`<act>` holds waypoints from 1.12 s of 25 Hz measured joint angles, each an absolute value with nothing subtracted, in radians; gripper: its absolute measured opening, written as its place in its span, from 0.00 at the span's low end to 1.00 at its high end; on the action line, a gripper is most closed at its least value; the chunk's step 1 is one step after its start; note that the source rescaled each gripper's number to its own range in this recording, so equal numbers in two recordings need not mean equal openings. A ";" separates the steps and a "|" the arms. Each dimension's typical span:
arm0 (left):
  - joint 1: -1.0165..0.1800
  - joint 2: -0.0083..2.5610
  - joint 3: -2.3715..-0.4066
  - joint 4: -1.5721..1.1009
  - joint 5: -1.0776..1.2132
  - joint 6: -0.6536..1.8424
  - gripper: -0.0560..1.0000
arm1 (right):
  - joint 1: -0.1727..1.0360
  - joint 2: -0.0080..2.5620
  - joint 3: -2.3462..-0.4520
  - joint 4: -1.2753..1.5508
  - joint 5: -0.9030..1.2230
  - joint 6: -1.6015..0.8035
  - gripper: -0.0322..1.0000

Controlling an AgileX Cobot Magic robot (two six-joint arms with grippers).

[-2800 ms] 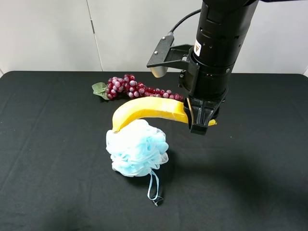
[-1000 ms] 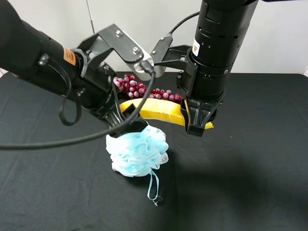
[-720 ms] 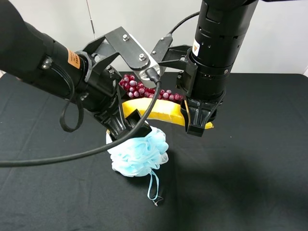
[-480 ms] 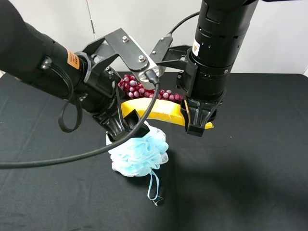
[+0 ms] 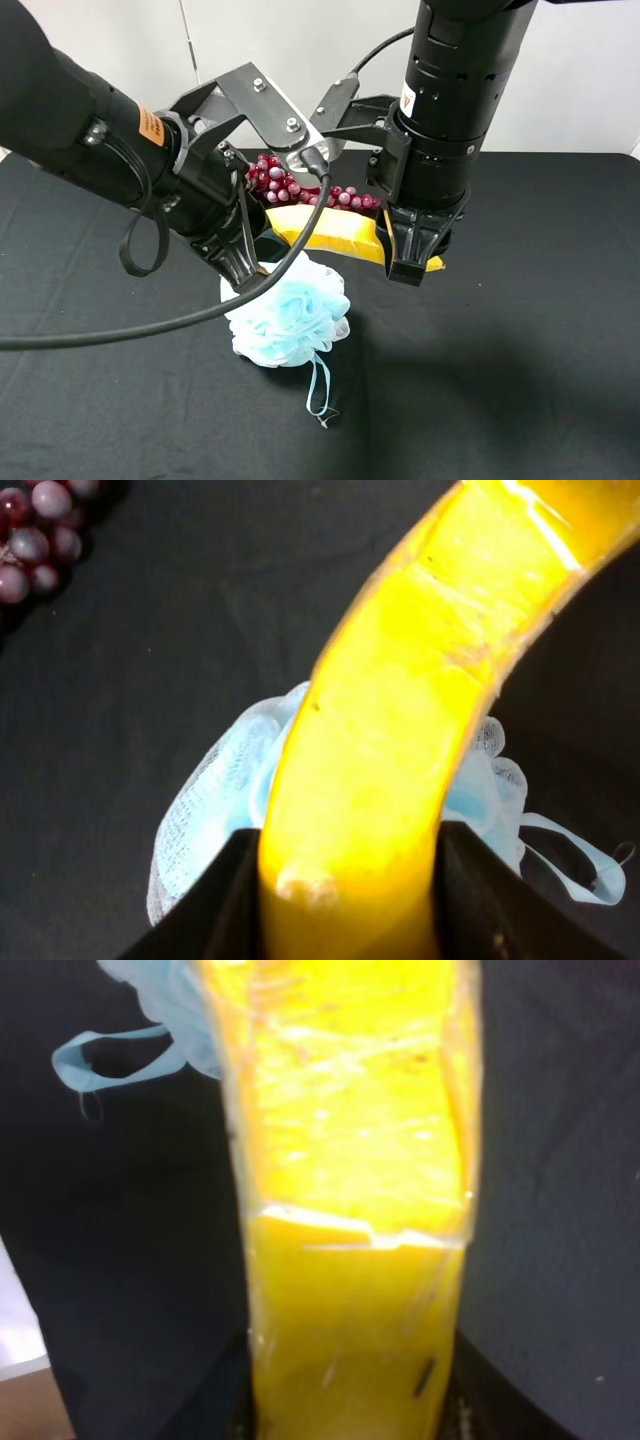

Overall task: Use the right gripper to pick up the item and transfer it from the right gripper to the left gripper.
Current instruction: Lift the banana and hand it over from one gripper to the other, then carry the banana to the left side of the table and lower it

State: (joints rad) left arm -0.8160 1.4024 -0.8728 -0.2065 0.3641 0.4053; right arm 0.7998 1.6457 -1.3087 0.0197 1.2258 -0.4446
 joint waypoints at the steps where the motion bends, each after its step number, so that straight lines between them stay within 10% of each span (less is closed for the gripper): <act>1: -0.816 1.402 -0.873 -0.206 0.364 0.405 0.06 | 0.800 1.646 -1.309 0.020 1.226 -0.444 0.03; 9: -0.816 1.402 -0.874 -0.206 0.364 0.405 0.06 | 0.800 1.646 -1.309 0.022 1.226 -0.444 0.08; 12: -0.816 1.402 -0.874 -0.205 0.366 0.413 0.05 | 0.800 1.646 -1.309 0.053 1.225 -0.418 0.71; 15: -0.816 1.402 -0.874 -0.205 0.366 0.413 0.05 | 0.800 1.646 -1.309 0.069 1.225 -0.409 0.94; 28: -0.816 1.402 -0.874 -0.205 0.366 0.413 0.05 | 0.800 1.554 -1.336 0.034 1.224 -0.294 1.00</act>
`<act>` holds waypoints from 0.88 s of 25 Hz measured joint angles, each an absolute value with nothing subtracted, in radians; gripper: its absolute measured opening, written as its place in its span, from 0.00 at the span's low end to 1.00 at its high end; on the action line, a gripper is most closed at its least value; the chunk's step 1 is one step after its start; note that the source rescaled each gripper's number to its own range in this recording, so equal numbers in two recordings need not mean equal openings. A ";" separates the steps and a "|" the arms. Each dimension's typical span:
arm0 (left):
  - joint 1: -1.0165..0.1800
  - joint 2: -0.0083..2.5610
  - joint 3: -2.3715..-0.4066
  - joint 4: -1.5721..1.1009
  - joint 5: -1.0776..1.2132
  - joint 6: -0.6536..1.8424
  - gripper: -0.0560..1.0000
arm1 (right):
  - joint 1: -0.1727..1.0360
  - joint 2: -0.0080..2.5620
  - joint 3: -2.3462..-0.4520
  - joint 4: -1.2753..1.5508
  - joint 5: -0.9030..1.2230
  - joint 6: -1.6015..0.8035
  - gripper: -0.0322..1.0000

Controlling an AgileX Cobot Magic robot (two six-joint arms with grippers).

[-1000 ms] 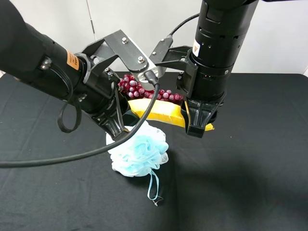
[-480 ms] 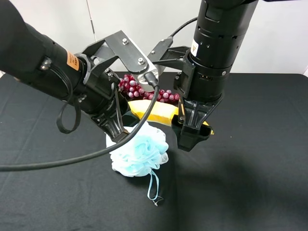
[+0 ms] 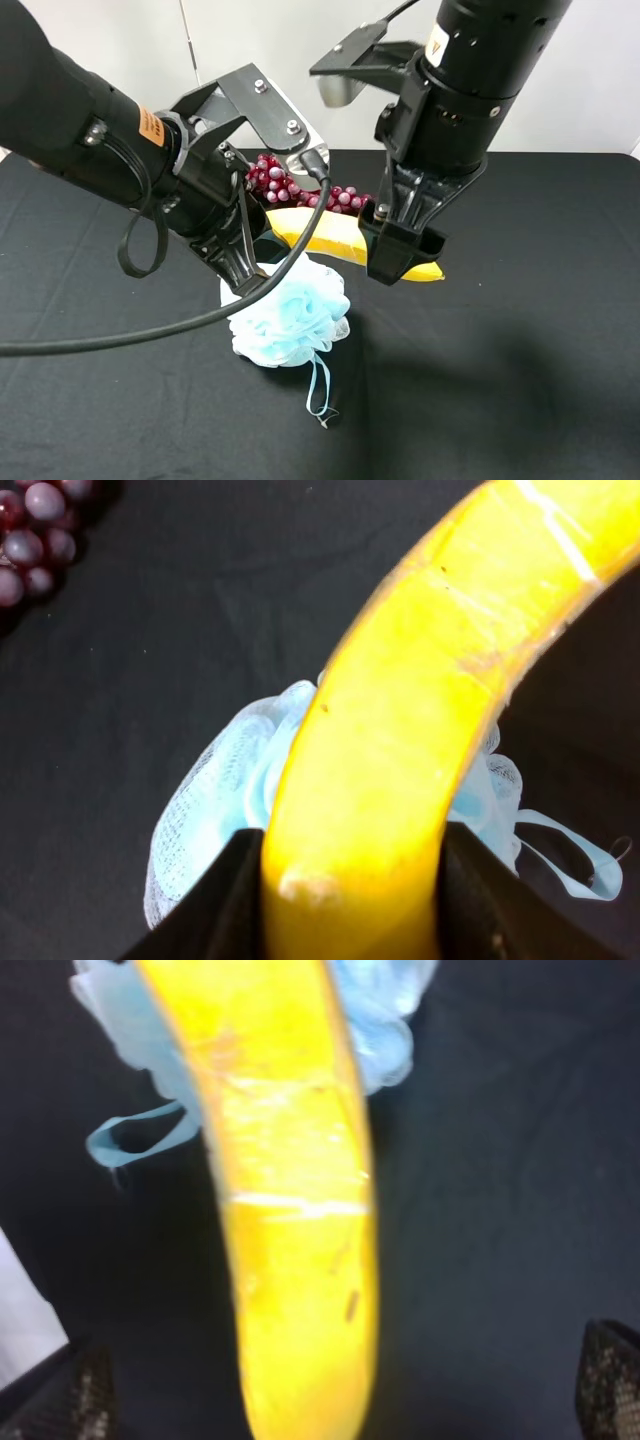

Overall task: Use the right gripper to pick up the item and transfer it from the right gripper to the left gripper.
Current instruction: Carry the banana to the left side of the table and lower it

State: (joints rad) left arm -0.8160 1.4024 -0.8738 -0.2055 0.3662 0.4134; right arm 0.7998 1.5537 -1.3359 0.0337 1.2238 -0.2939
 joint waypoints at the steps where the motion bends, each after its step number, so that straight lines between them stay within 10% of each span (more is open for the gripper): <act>1: -0.816 1.402 -0.874 -0.205 0.366 0.413 0.05 | 0.800 1.549 -1.336 0.024 1.224 -0.282 1.00; 22: -0.816 1.402 -0.874 -0.205 0.366 0.413 0.05 | 0.800 1.220 -1.124 -0.130 1.219 -0.048 1.00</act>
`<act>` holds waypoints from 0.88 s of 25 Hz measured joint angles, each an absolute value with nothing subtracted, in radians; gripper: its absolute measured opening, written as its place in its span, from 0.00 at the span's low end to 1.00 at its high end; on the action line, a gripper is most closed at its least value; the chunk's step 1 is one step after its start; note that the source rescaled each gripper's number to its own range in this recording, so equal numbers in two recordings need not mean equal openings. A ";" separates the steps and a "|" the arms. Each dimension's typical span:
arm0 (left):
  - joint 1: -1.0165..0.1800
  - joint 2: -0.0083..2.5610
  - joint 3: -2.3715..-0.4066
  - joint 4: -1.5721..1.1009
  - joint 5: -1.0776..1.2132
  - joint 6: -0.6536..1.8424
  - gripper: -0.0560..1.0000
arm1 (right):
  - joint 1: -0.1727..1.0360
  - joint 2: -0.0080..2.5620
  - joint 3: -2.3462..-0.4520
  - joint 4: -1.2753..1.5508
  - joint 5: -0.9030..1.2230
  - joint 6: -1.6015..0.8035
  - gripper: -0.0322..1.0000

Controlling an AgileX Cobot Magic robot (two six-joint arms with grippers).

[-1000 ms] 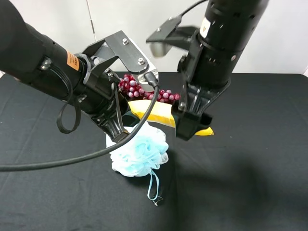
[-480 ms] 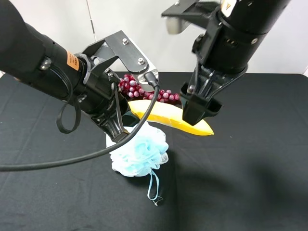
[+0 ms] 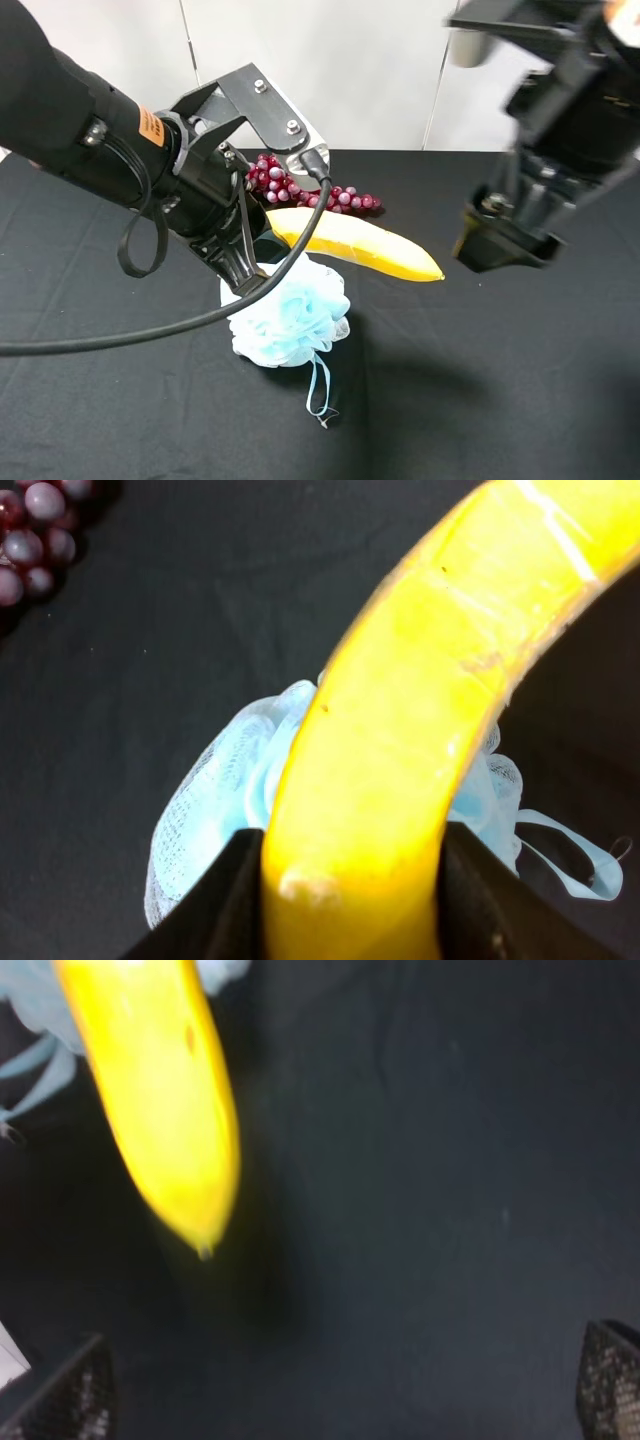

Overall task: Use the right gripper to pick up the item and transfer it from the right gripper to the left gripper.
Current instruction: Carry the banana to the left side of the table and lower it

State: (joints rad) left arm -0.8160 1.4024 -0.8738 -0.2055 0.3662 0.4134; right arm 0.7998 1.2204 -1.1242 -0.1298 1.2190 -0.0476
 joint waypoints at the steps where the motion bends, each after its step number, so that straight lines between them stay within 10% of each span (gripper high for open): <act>1: -0.816 1.402 -0.874 -0.205 0.366 0.413 0.05 | 0.800 1.185 -1.108 -0.131 1.219 -0.025 1.00; 22: -0.816 1.402 -0.874 -0.205 0.366 0.413 0.05 | 0.800 0.416 -0.757 -0.113 1.219 0.096 1.00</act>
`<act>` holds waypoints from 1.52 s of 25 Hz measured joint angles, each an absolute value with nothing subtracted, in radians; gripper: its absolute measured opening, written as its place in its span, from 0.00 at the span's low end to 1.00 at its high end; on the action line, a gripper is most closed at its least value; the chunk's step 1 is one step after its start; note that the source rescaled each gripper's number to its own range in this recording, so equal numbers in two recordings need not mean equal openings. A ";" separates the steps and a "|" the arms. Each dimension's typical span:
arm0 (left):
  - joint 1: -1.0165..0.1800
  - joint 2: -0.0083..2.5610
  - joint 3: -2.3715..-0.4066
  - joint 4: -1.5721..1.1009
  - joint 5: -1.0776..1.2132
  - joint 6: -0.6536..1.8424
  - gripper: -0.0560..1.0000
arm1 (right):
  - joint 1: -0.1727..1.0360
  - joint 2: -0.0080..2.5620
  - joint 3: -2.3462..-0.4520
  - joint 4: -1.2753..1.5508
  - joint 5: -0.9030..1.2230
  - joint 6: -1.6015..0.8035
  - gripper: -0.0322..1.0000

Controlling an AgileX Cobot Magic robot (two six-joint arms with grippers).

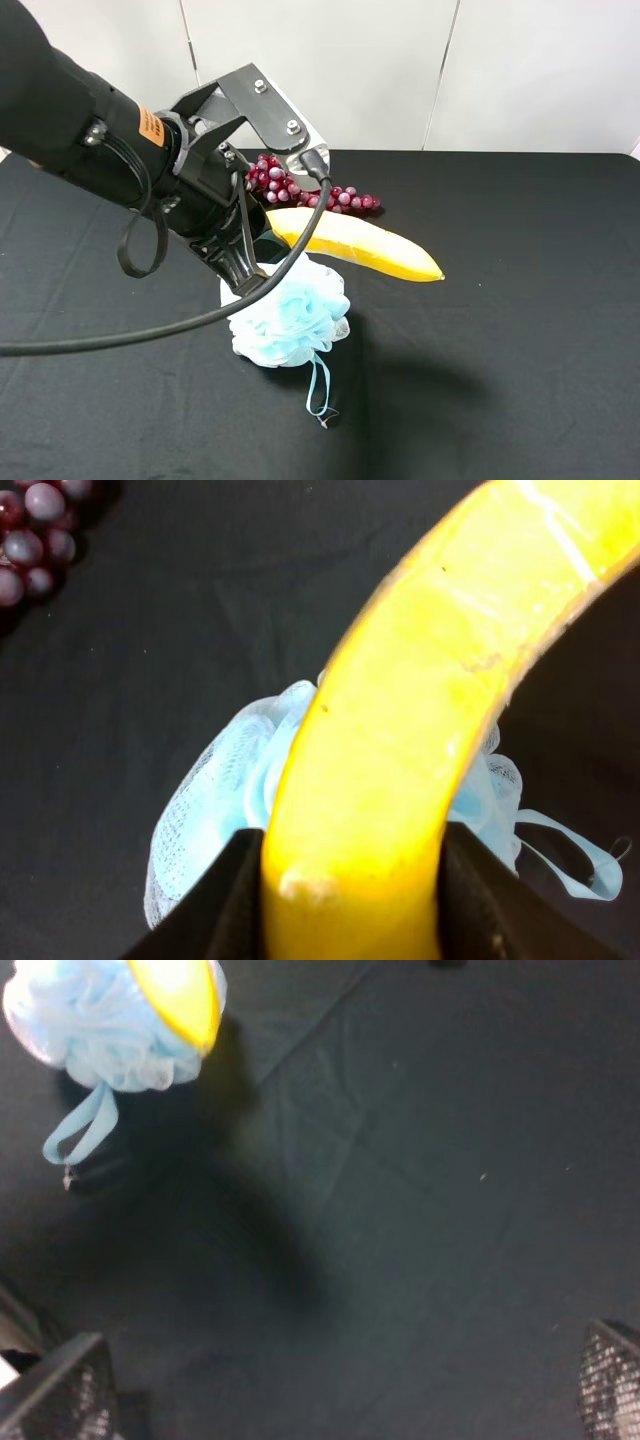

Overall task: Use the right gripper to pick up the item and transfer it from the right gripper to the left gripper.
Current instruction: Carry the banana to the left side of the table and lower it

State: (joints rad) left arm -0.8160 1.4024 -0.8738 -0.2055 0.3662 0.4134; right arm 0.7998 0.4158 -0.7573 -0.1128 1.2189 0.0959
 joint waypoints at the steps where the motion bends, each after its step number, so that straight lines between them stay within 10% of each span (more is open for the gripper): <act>1: -0.816 1.402 -0.874 -0.205 0.366 0.413 0.05 | 0.800 0.383 -0.728 -0.104 1.219 0.096 1.00; 29: -0.816 1.402 -0.874 -0.205 0.366 0.413 0.05 | 0.793 0.154 -0.497 -0.056 1.026 0.047 1.00; 38: -0.816 1.402 -0.874 -0.202 0.366 0.413 0.05 | 0.499 0.050 -0.497 -0.053 1.026 0.047 1.00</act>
